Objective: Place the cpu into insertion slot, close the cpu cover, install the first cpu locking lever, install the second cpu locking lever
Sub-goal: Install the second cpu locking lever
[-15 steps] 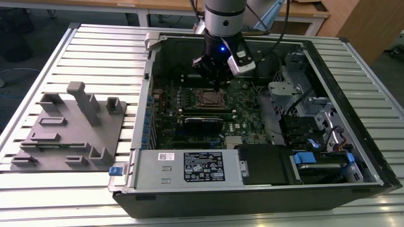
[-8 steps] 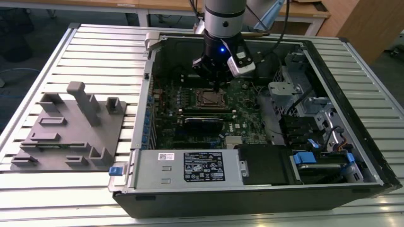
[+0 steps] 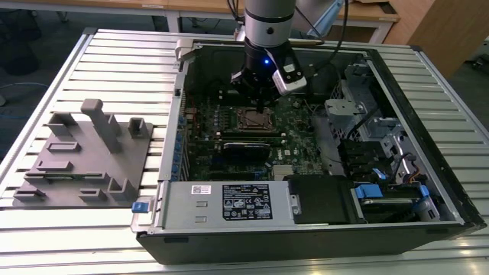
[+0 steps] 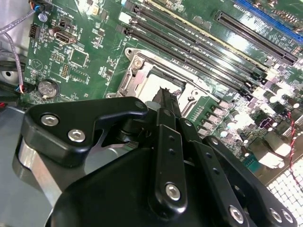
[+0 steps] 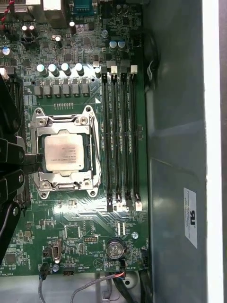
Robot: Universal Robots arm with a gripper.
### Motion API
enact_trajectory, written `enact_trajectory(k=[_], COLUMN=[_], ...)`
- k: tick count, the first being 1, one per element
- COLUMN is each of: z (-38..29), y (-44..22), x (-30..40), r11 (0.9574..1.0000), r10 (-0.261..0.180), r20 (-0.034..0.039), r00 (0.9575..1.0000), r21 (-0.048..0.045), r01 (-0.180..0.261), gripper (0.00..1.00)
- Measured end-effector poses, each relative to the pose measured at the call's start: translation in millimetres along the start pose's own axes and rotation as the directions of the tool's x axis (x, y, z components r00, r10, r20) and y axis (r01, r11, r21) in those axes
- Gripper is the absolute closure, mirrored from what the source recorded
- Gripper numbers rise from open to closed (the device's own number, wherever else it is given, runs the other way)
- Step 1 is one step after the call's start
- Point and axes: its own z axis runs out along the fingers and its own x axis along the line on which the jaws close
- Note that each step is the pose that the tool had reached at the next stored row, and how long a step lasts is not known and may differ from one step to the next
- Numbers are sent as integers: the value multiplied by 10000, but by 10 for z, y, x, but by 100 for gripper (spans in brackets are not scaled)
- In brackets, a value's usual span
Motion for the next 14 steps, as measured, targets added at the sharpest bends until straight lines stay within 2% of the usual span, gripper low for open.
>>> enact_trajectory(k=[14], z=[10], y=[-144], x=[10], r11=[10000], r10=[1], r20=[2], r00=[10000], r21=[0], r01=[-1], gripper=[90])
